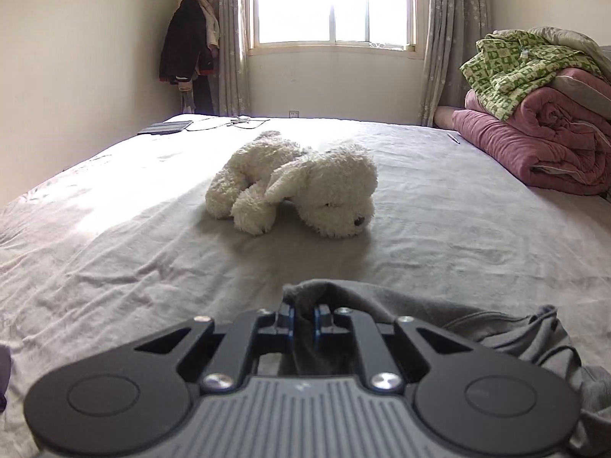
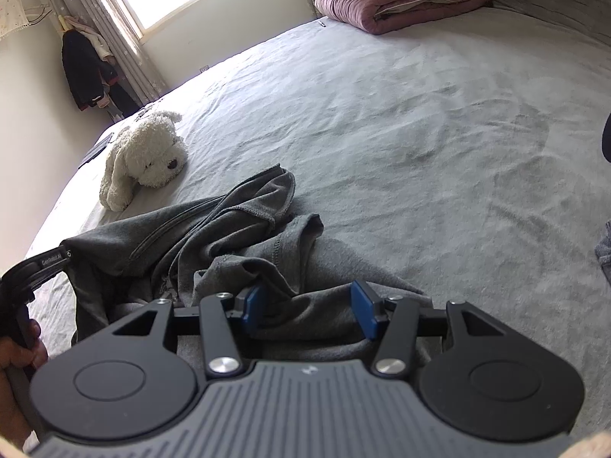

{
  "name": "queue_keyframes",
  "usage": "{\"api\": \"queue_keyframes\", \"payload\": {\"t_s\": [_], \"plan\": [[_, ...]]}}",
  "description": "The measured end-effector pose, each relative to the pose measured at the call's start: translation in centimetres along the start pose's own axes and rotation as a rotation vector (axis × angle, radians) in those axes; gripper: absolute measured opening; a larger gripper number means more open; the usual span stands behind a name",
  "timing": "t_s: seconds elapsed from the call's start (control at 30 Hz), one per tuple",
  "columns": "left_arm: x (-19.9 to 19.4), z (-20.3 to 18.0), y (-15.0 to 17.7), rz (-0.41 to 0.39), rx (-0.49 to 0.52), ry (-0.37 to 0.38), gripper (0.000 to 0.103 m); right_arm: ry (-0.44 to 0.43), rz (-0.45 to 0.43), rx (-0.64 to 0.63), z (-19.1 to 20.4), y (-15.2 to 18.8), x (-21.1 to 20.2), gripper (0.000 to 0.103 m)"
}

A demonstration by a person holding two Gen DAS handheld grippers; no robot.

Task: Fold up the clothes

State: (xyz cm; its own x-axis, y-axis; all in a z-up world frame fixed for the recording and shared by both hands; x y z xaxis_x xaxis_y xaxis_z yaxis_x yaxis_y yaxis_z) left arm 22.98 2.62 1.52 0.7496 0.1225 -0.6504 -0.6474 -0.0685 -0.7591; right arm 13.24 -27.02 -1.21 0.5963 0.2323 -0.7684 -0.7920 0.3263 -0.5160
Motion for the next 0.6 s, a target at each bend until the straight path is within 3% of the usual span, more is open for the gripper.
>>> {"api": "queue_keyframes", "payload": {"t_s": [0.33, 0.47, 0.6], "plan": [[4.7, 0.3, -5.2, -0.027, -0.001, -0.087, 0.009, -0.041, -0.043, -0.005, -0.4, -0.8, -0.8, 0.054], [6.9, -0.1, -5.6, -0.014, 0.032, -0.16, 0.009, -0.082, -0.036, -0.005, -0.3, -0.9, -0.5, 0.054], [8.7, 0.0, -5.1, 0.032, 0.021, -0.175, 0.01, -0.113, -0.018, -0.02, 0.2, -0.7, -0.1, 0.054]]}}
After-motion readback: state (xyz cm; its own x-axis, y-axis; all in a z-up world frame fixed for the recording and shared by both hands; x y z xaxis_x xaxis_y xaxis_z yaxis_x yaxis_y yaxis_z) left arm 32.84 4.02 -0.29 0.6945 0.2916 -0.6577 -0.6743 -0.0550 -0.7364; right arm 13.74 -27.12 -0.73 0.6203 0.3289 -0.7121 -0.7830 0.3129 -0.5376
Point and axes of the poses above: each gripper's, at about its wrist camera, not at the fingertips, and x roughly the way its jaws point, z to its left, y to its underside, the point moved 1 cm from there along x, roughly the way its jaws point, and after that the axes turned 10 degrees about z, right-handed, at the moved point
